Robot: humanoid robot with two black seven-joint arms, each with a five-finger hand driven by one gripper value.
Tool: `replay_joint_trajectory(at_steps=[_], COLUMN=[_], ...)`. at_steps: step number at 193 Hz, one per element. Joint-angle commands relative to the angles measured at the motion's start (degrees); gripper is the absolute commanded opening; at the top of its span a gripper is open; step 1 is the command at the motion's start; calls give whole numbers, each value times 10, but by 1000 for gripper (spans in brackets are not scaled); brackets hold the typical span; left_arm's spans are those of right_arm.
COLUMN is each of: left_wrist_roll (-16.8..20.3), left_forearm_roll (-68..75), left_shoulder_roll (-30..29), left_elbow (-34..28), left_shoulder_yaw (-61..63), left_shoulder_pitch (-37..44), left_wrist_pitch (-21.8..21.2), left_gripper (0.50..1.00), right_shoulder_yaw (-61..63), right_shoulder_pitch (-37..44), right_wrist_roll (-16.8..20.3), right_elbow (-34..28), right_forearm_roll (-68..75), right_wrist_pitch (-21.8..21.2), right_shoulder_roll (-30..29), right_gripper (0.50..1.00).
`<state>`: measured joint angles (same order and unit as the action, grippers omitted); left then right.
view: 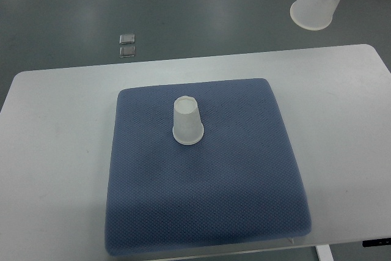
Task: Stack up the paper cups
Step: 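Lift the cup with the right hand and carry it above the pad cup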
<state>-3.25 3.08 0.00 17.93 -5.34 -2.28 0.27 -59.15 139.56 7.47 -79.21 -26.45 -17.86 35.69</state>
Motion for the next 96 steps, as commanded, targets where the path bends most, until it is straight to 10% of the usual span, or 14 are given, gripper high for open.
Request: replay_joint_trajectory(at_steps=[1,96], left_wrist_roll=[0,0], left_forearm_roll=[0,0], left_shoulder_roll=[0,0], left_elbow=[0,-1], left_shoulder_yaw=[0,0], left_shoulder_pitch=[0,0], left_wrist_pitch=[0,0], left_gripper=[1000,1000], right_shoulder_yaw=[2,34], right_shoulder_pitch=[5,0], right_wrist_roll=[0,-1], right_elbow=[-14,-29], right_forearm_roll=[0,120], right_wrist_pitch=[1,70], right_shoulder_roll=[0,-163], right_gripper=[705,709])
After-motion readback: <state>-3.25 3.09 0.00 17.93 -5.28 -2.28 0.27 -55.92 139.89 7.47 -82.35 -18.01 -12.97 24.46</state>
